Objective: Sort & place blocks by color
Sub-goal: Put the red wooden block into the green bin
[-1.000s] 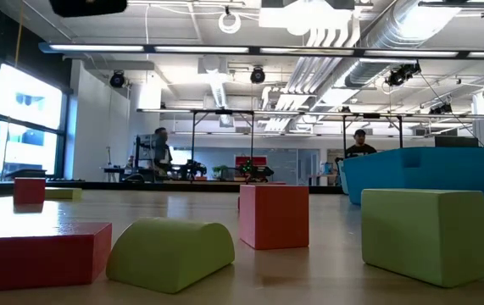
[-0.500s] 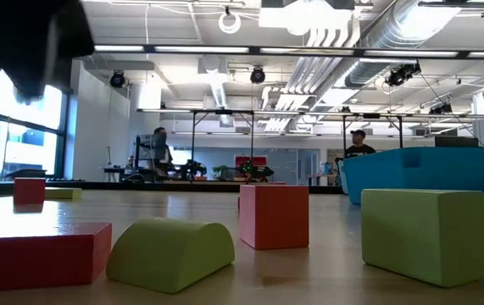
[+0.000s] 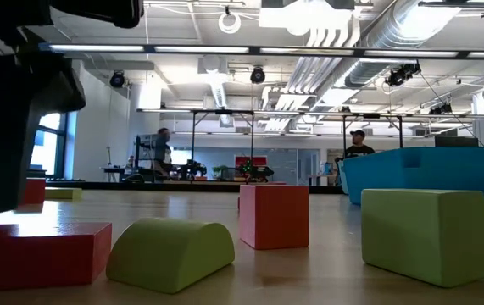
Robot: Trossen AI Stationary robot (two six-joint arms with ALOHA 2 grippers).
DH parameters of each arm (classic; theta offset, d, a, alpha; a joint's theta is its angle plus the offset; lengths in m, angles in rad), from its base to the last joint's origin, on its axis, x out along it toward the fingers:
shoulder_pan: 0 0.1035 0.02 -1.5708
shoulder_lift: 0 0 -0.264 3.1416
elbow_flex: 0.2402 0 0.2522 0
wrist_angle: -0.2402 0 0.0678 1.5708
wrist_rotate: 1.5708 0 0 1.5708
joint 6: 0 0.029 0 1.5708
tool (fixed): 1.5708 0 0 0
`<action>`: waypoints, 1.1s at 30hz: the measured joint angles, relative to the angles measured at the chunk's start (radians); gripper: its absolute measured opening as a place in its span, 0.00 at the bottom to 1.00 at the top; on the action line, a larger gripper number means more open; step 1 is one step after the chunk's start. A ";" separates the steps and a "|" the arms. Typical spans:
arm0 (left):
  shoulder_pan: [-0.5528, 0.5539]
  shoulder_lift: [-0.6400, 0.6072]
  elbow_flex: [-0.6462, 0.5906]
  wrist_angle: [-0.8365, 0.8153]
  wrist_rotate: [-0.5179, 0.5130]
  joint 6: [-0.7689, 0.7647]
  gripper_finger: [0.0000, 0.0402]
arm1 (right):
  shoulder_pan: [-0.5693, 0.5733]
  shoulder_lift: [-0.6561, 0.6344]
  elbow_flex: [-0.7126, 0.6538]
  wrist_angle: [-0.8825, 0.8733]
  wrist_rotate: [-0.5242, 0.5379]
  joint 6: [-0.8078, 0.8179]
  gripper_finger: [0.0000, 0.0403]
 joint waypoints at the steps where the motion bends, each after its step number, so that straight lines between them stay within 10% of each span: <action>1: -0.004 0.006 0.000 0.011 0.000 0.000 0.61 | 0.000 0.000 0.000 0.000 0.000 0.000 0.51; 33: 0.001 0.066 0.002 0.058 -0.066 0.058 0.61 | -0.007 -0.001 0.000 0.000 0.026 0.051 0.51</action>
